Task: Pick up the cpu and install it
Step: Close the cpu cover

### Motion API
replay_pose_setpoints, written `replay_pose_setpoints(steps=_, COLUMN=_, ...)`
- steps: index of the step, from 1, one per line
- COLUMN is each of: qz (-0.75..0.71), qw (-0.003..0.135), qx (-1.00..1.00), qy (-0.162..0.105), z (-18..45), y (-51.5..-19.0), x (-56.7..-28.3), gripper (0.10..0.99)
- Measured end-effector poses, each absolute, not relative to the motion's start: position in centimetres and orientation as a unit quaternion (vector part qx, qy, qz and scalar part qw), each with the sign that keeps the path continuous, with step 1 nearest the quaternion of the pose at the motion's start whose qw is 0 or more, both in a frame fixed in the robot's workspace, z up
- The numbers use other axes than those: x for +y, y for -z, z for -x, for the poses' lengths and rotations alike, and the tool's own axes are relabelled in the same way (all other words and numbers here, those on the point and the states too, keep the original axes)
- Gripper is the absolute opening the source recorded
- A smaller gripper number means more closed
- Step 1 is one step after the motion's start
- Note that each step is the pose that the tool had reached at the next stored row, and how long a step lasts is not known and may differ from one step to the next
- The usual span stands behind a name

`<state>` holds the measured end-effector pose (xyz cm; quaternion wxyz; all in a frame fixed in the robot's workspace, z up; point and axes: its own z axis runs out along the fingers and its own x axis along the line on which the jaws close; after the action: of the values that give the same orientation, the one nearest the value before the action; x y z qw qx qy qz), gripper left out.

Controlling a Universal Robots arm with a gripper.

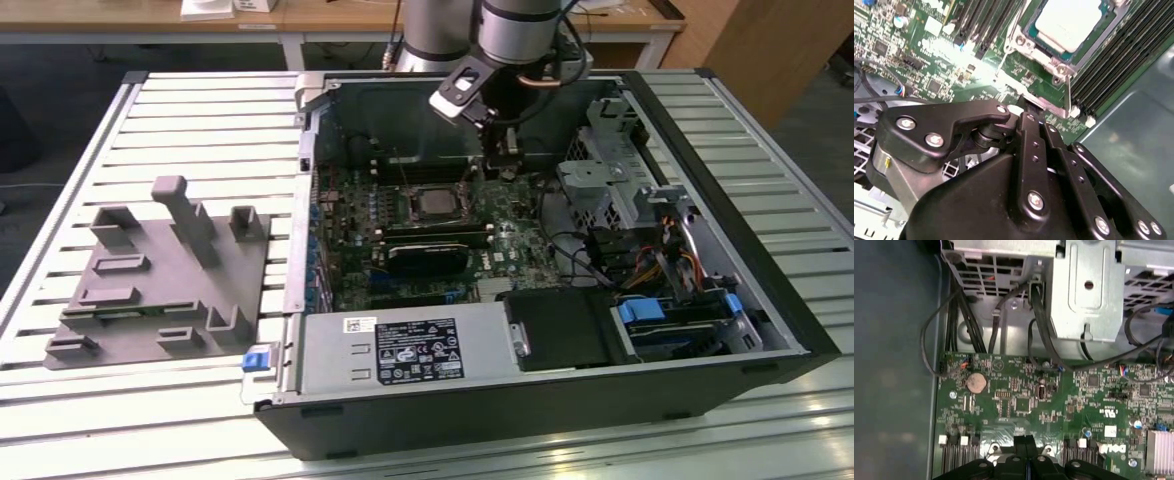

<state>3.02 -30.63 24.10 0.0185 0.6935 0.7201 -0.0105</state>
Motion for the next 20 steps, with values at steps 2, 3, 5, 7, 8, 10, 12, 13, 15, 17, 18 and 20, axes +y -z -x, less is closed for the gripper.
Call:
replay_pose_setpoints(steps=2, qz=-0.694, qw=0.019, qx=0.720, qy=0.010, z=-2.7, y=-24.1, x=-30.7, gripper=0.106)
replay_pose_setpoints(steps=3, qz=-0.694, qw=0.018, qx=0.720, qy=0.010, z=-2.5, y=-24.0, x=-30.7, gripper=0.106)
replay_pose_setpoints(steps=5, qz=-0.694, qw=0.019, qx=0.720, qy=0.010, z=-2.1, y=-24.0, x=-30.7, gripper=0.106)
replay_pose_setpoints(steps=7, qz=-0.694, qw=0.019, qx=0.720, qy=0.010, z=-1.7, y=-24.0, x=-30.7, gripper=0.106)
replay_pose_setpoints(steps=8, qz=-0.694, qw=0.019, qx=0.720, qy=0.010, z=-1.6, y=-24.0, x=-30.7, gripper=0.106)
replay_pose_setpoints(steps=10, qz=-0.694, qw=0.019, qx=0.720, qy=0.010, z=-1.3, y=-23.9, x=-30.7, gripper=0.106)
replay_pose_setpoints(steps=12, qz=-0.694, qw=0.018, qx=0.720, qy=0.010, z=-1.0, y=-23.9, x=-30.7, gripper=0.106)
replay_pose_setpoints(steps=13, qz=-0.694, qw=0.018, qx=0.720, qy=0.010, z=-0.9, y=-23.8, x=-30.7, gripper=0.106)
replay_pose_setpoints(steps=15, qz=-0.694, qw=0.018, qx=0.720, qy=0.010, z=-0.7, y=-23.8, x=-30.7, gripper=0.106)
replay_pose_setpoints(steps=17, qz=-0.694, qw=0.019, qx=0.720, qy=0.010, z=-0.5, y=-23.7, x=-30.7, gripper=0.106)
replay_pose_setpoints(steps=18, qz=-0.694, qw=0.019, qx=0.720, qy=0.010, z=-0.4, y=-23.6, x=-30.7, gripper=0.106)
replay_pose_setpoints(steps=20, qz=-0.694, qw=0.019, qx=0.720, qy=0.010, z=0.0, y=-23.5, x=-30.7, gripper=0.106)
